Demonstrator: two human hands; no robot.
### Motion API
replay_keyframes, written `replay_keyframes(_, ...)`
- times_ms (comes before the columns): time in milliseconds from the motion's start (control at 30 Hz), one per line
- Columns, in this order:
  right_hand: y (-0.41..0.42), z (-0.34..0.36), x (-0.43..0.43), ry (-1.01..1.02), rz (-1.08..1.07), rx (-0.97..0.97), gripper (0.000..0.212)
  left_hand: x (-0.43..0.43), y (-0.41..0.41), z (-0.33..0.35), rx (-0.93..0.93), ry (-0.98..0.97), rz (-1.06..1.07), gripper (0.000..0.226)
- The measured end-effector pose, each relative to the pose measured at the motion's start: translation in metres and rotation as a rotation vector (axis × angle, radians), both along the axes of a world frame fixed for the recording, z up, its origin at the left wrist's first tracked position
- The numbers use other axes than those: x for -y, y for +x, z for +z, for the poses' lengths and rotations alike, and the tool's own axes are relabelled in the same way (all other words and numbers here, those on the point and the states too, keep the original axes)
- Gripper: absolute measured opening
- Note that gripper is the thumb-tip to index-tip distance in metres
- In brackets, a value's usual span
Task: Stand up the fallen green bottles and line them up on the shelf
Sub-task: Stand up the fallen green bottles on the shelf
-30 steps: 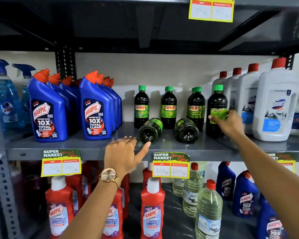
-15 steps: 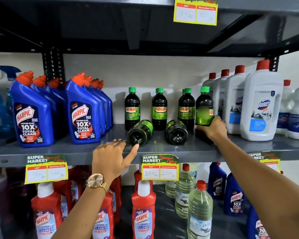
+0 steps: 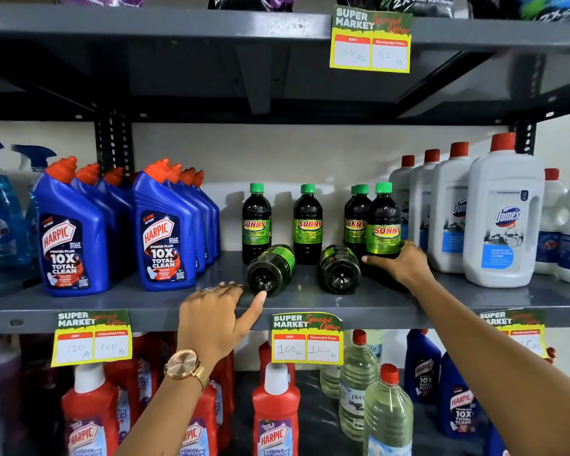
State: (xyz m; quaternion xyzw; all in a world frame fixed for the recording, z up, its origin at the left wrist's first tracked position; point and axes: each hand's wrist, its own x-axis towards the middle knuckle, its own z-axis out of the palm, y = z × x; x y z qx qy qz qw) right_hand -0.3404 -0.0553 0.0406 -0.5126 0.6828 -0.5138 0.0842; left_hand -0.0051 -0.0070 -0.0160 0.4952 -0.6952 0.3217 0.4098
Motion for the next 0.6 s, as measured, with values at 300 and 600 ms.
replay_keyframes(300, -0.006, -0.002, 0.010, 0.034, 0.021, -0.154, 0.063, -0.001, -0.002, 0.000, 0.000, -0.021, 0.010, 0.073)
replay_keyframes(600, -0.002, 0.001, 0.021, 0.153, -0.033, -0.360, 0.064, 0.001, -0.001, -0.001, -0.012, 0.006, 0.016, 0.067)
